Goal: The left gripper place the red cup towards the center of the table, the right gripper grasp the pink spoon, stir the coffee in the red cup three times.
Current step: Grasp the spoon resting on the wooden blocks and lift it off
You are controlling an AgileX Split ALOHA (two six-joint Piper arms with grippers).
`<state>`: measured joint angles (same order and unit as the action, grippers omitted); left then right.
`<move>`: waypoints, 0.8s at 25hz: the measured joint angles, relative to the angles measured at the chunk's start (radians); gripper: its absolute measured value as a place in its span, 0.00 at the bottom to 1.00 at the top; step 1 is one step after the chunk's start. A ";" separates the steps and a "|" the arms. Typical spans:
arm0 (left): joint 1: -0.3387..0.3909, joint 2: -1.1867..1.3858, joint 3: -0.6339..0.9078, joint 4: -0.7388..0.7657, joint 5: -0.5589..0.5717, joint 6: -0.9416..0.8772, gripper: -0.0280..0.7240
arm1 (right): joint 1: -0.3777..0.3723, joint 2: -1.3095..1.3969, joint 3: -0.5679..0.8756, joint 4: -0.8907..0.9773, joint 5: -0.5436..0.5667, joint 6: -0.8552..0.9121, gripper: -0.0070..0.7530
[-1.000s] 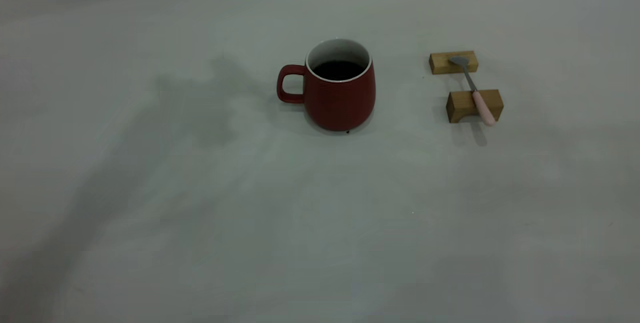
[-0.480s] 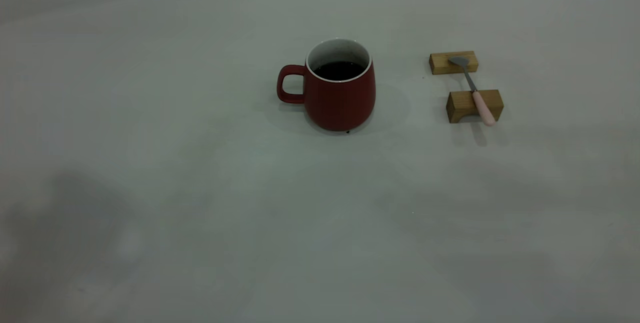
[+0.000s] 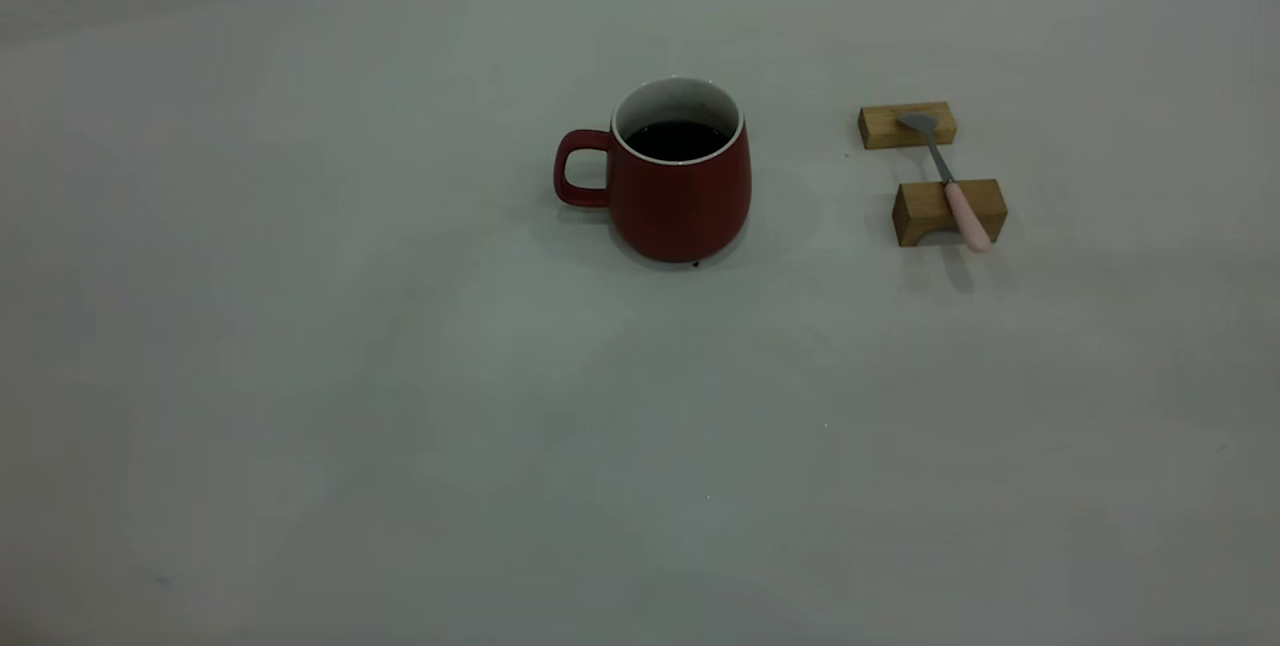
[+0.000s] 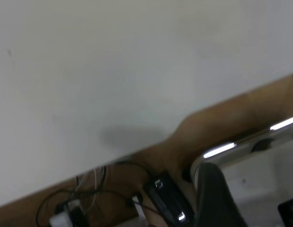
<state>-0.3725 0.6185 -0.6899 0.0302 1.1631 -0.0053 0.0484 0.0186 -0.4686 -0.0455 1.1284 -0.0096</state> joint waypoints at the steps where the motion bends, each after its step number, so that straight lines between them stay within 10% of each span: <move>1: 0.000 -0.033 0.044 0.000 -0.001 0.000 0.68 | 0.000 0.000 0.000 0.000 0.000 0.000 0.47; 20: 0.024 -0.517 0.204 -0.001 -0.039 -0.001 0.68 | 0.000 0.000 0.000 0.019 0.000 0.000 0.47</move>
<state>-0.3484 0.1012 -0.4861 0.0292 1.1239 -0.0061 0.0484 0.0186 -0.4686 -0.0261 1.1284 -0.0096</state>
